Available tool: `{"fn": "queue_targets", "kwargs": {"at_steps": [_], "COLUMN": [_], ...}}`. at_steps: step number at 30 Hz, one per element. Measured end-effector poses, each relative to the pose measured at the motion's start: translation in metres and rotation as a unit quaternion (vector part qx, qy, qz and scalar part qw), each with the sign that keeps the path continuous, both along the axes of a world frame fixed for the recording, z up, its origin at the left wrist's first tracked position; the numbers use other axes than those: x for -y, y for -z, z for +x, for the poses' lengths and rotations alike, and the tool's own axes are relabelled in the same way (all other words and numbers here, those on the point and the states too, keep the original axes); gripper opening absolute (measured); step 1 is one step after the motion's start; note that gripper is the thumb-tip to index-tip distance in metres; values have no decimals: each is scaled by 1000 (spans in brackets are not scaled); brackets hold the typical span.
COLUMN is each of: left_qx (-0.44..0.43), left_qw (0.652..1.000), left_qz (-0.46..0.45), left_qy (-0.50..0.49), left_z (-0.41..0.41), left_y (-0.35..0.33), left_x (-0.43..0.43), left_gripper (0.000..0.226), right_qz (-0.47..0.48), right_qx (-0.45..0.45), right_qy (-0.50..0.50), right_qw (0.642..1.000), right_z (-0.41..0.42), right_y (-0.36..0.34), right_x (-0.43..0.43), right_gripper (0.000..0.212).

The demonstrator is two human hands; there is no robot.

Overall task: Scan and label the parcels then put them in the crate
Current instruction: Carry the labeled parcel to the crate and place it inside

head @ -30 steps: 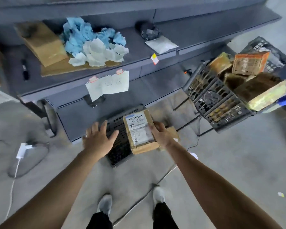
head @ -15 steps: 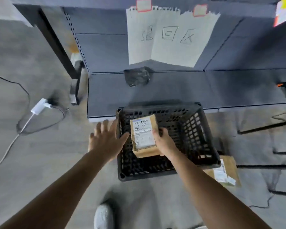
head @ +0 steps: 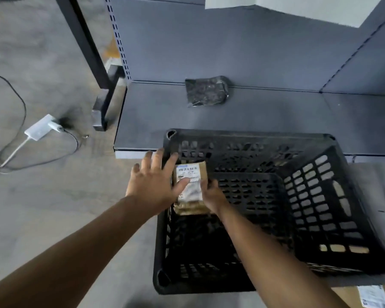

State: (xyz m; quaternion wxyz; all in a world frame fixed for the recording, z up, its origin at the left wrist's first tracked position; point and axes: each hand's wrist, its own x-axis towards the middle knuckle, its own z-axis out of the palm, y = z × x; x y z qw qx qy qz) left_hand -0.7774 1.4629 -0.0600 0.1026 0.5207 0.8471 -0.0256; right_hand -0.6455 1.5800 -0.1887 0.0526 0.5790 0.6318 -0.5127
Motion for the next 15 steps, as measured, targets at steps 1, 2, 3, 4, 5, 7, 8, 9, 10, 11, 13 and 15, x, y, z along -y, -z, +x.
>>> {"fn": "queue_targets", "kwargs": {"at_steps": [1,2,3,4,5,7,8,9,10,11,13,15], "left_qx": [-4,-9,-17,-23,-24,-17,-11,-6,-4,-5,-5,12], "left_qw": [1000,1000,1000,1000,1000,1000,1000,1000,1000,1000,999,997], "left_qz": [0,0,-2,-4,-3,-1,-1,-3,-9,-20,-48,-74], "left_qy": [2,5,9,11,8,-4,-10,-16,-20,-22,-20,-22], "left_z": [-1,-1,-3,-4,-5,-5,-4,-2,-1,2,8,13], "left_y": [3,5,7,9,11,13,14,13,10,3,-19,-55], "left_x": [1,2,2,3,3,5,5,6,8,10,14,18], "left_gripper": [77,77,76,76,76,75,75,75,76,77,78,77], "right_qz": [-2,-7,-6,-6,-7,-10,-10,-13,-14,-11,-4,9], "right_qx": [6,12,17,21,25,28,27,22,21,25,36,32], "right_qy": [0,2,3,0,-12,-38,-43,-37,-29,-27,-37,-46], "right_qw": [1000,1000,1000,1000,1000,999,999,999,999,999,999,998], "right_z": [-3,-6,-8,-11,-12,-13,-11,-9,-5,-2,6,16], "right_y": [6,11,15,18,20,21,20,15,7,-8,-46,-96], "right_x": [0,1,1,1,1,1,0,0,-1,-1,-1,0], "right_gripper": [54,51,49,48,48,49,52,57,61,65,69,69]}}
